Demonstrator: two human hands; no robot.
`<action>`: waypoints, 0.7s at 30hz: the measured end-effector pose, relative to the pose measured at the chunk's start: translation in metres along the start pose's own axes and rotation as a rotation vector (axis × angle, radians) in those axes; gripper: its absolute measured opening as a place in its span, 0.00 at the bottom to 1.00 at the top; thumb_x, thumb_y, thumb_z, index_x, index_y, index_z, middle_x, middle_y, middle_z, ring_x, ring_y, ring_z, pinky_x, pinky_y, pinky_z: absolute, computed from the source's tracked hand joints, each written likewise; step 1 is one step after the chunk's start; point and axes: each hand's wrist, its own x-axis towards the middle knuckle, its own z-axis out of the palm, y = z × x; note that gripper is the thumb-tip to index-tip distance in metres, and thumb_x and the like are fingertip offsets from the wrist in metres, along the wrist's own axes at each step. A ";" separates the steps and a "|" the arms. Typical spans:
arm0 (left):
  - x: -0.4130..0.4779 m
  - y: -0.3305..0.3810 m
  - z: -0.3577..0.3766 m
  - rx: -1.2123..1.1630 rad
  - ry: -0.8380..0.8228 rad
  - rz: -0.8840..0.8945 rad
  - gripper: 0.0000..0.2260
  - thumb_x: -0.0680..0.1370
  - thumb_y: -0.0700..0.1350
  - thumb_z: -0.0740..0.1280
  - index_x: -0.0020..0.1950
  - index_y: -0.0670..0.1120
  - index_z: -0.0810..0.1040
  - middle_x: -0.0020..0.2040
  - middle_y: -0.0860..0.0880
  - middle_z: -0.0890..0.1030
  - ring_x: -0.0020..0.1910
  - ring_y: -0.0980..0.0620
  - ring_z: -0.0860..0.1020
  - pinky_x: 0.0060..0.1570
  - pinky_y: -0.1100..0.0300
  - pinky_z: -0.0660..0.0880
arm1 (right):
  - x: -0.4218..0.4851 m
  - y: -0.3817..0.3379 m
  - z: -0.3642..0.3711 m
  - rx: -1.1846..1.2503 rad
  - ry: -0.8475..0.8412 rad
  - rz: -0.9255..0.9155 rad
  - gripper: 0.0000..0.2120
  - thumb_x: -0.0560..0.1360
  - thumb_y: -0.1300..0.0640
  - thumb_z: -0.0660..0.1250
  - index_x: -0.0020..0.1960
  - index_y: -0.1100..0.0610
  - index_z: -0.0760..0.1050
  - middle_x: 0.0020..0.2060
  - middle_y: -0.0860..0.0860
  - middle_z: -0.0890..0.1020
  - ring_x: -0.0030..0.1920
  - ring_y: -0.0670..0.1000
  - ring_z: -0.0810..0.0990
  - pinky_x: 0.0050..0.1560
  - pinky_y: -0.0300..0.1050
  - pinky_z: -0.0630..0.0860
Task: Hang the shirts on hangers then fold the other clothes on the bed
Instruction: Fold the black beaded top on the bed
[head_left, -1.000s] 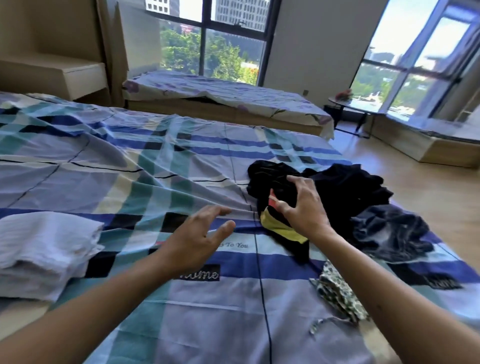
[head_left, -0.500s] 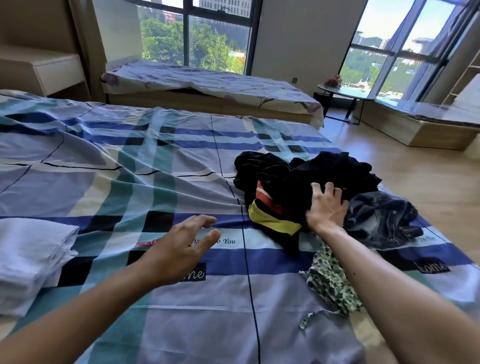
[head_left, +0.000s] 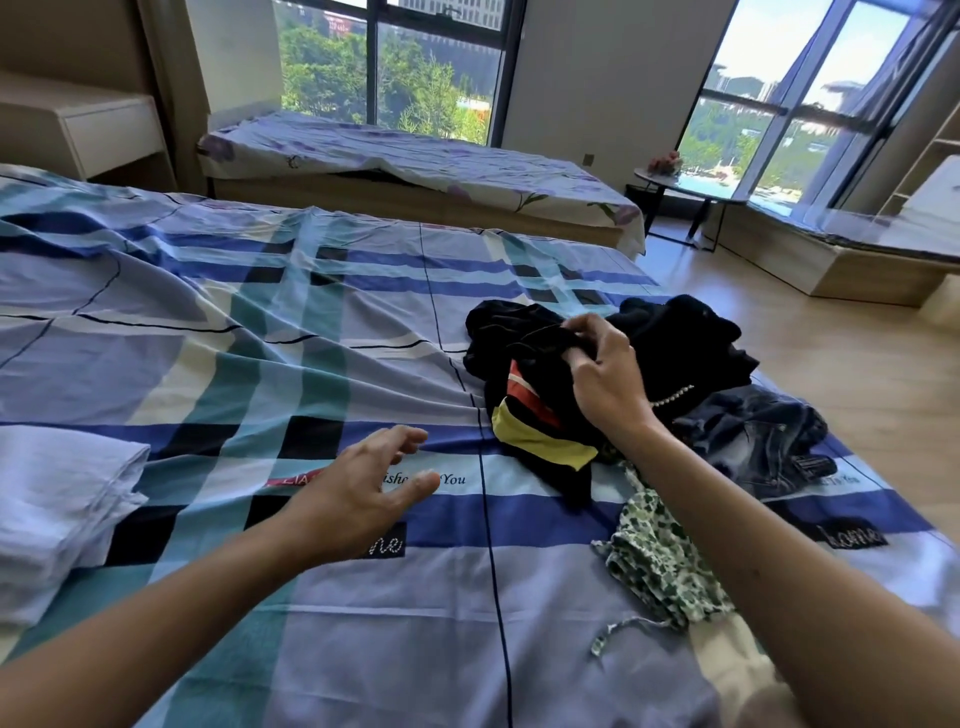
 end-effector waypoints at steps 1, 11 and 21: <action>0.000 0.001 0.001 -0.003 0.008 0.004 0.34 0.72 0.68 0.67 0.73 0.55 0.67 0.66 0.57 0.74 0.64 0.59 0.73 0.63 0.59 0.72 | -0.008 -0.015 0.004 0.042 -0.048 -0.029 0.11 0.78 0.66 0.63 0.53 0.52 0.77 0.43 0.51 0.83 0.34 0.45 0.80 0.35 0.41 0.77; 0.000 0.035 0.007 -0.565 0.156 0.189 0.14 0.65 0.51 0.74 0.49 0.60 0.82 0.46 0.48 0.85 0.47 0.53 0.83 0.48 0.49 0.81 | -0.093 -0.100 0.045 0.553 -0.580 -0.258 0.08 0.75 0.71 0.63 0.49 0.60 0.75 0.37 0.51 0.78 0.37 0.45 0.76 0.40 0.36 0.74; 0.009 0.027 -0.030 -1.018 0.466 -0.133 0.16 0.82 0.29 0.58 0.46 0.51 0.73 0.34 0.64 0.82 0.35 0.69 0.80 0.36 0.70 0.75 | -0.061 -0.075 -0.002 0.102 -0.300 -0.392 0.26 0.71 0.62 0.75 0.67 0.53 0.73 0.57 0.52 0.78 0.59 0.48 0.78 0.65 0.44 0.74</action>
